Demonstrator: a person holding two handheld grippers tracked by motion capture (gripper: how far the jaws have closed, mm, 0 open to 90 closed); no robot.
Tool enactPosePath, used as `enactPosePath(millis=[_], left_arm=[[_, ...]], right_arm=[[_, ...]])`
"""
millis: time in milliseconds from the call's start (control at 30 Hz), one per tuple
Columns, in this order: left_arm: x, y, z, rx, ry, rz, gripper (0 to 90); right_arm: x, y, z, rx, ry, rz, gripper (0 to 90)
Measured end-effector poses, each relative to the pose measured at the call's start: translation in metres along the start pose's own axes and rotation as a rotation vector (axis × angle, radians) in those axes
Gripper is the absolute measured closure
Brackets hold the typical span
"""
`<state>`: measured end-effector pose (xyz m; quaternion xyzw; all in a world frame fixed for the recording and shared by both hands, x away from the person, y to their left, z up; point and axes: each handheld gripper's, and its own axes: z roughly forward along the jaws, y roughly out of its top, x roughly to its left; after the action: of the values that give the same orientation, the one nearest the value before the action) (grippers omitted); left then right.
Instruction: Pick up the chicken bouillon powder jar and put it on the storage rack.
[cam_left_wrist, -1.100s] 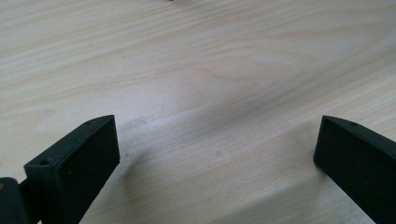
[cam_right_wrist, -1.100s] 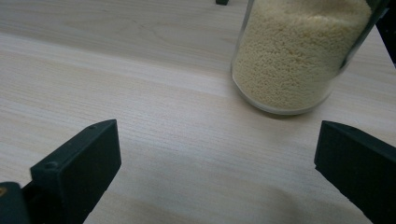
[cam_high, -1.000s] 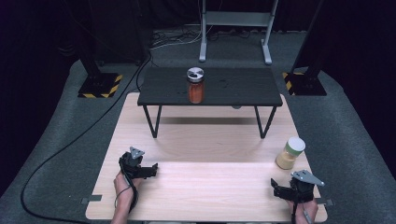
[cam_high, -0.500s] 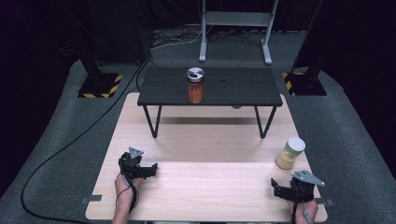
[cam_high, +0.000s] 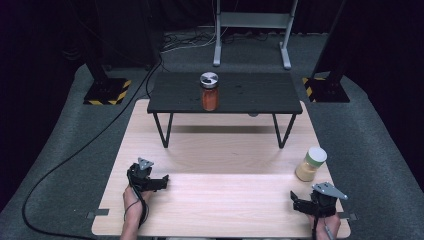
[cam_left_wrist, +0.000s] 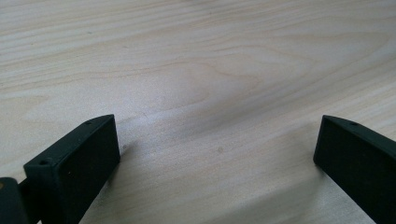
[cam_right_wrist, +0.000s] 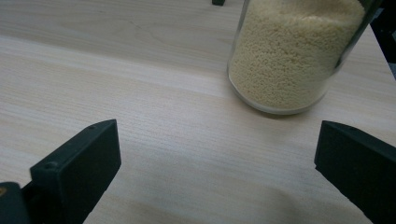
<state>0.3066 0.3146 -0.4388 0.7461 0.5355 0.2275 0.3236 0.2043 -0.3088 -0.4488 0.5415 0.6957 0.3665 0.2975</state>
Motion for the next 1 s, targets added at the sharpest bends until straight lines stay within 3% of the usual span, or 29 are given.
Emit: enactPosePath(millis=[367,533,767,1000], left_arm=[[0.0,0.0,0.0,-0.001,0.001,-0.002,0.0],[-0.001,0.0,0.0,-0.001,0.003,-0.003,0.1],[-0.001,0.0,0.0,0.0,0.003,-0.003,0.0],[-0.001,0.0,0.0,0.0,0.003,-0.003,0.0]], right_arm=[[0.006,0.003,0.001,0.019,-0.021,-0.012,0.0],[0.004,0.0,-0.003,-0.004,-0.02,-0.007,0.0],[-0.001,0.014,-0.013,-0.038,-0.027,-0.035,0.0],[-0.009,0.033,-0.008,-0.059,-0.038,-0.047,0.0]])
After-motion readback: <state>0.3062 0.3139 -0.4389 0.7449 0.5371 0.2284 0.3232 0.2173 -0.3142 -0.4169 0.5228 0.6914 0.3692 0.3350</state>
